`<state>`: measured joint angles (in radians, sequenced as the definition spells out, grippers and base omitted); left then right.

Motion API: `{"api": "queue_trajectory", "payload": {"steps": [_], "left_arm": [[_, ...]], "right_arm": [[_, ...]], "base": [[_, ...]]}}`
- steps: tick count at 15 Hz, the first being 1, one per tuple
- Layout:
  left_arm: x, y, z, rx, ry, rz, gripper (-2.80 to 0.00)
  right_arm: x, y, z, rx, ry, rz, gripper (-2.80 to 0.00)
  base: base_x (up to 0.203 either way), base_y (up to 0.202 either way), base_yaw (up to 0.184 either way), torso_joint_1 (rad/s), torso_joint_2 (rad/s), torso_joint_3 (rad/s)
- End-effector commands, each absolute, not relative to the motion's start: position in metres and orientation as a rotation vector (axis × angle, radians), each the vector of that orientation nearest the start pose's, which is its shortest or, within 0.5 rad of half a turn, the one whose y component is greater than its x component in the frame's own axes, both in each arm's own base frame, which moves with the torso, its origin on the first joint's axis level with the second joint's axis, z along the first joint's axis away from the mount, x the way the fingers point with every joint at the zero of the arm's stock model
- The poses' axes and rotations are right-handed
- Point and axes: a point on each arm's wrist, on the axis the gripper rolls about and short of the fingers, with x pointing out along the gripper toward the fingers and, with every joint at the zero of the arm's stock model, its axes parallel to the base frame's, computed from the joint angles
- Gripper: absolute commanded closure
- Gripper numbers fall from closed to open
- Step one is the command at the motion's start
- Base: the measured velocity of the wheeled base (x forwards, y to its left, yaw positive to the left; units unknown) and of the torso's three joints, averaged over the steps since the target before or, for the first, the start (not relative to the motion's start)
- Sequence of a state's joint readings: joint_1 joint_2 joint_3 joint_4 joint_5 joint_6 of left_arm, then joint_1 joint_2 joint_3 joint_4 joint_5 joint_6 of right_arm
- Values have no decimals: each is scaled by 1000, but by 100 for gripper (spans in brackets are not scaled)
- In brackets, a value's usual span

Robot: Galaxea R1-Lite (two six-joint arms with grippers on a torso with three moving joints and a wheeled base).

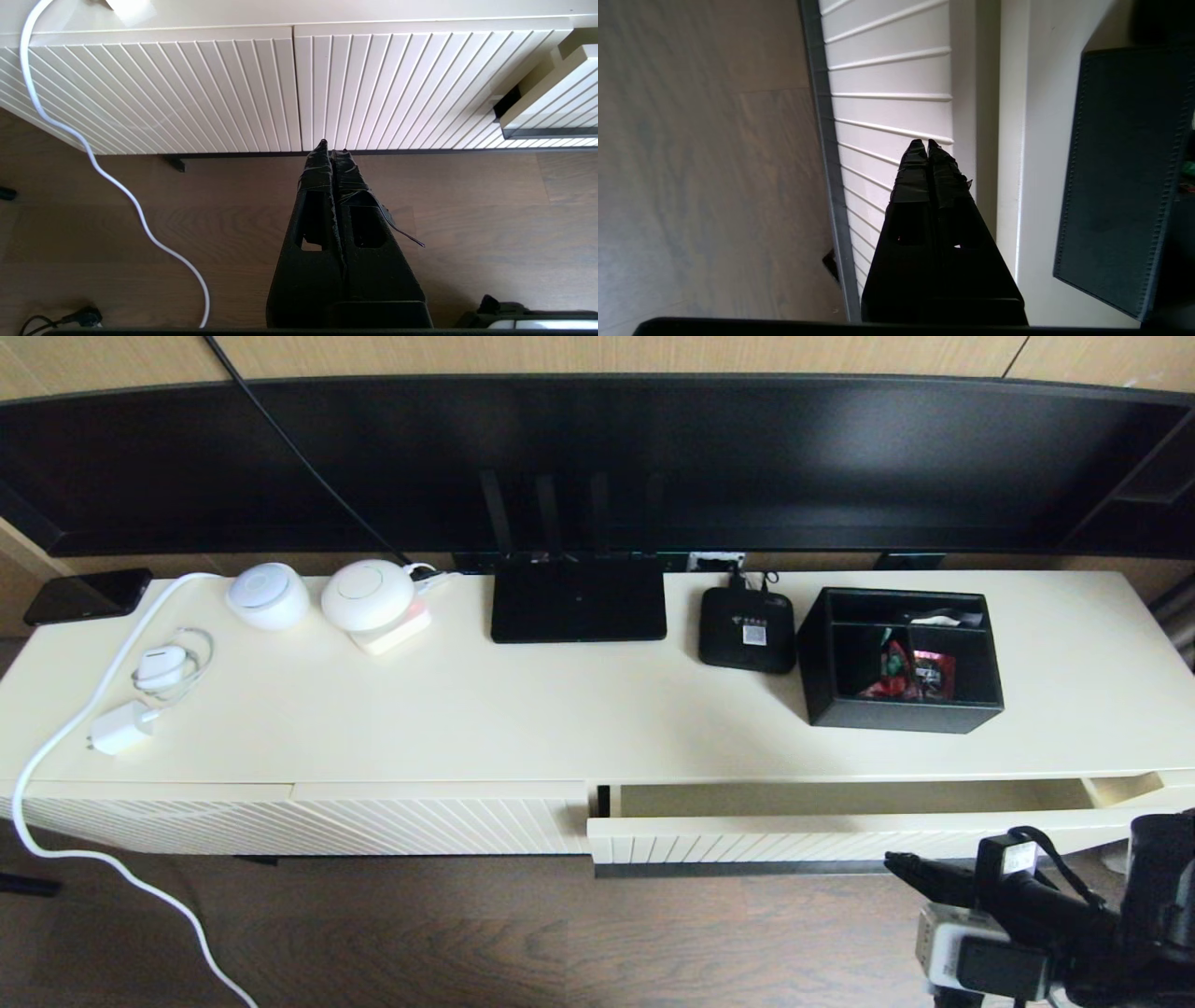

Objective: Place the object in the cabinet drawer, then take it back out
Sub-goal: Open the drawer

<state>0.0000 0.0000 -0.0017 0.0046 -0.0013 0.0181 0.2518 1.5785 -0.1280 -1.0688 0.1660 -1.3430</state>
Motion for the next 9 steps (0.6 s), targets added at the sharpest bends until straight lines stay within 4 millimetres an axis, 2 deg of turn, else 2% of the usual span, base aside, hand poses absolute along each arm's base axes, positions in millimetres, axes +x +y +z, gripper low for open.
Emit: {"api": "queue_trajectory", "payload": {"steps": [1, 5, 7, 9], "left_arm": [[-23, 0, 75, 18, 5, -2, 0], [-23, 0, 76, 18, 3, -2, 0], [-23, 0, 75, 18, 5, -2, 0], [-23, 0, 75, 18, 5, -2, 0]], "right_arm": [[170, 49, 117, -1324, 59, 629, 0], [155, 50, 161, -1160, 242, 684, 0], [159, 50, 181, -1014, 370, 604, 0], [165, 51, 190, -849, 525, 501, 0]], "base": [[0, 0, 0, 0, 0, 0], [0, 0, 0, 0, 0, 0], [0, 0, 0, 0, 0, 0], [0, 0, 0, 0, 0, 0]]}}
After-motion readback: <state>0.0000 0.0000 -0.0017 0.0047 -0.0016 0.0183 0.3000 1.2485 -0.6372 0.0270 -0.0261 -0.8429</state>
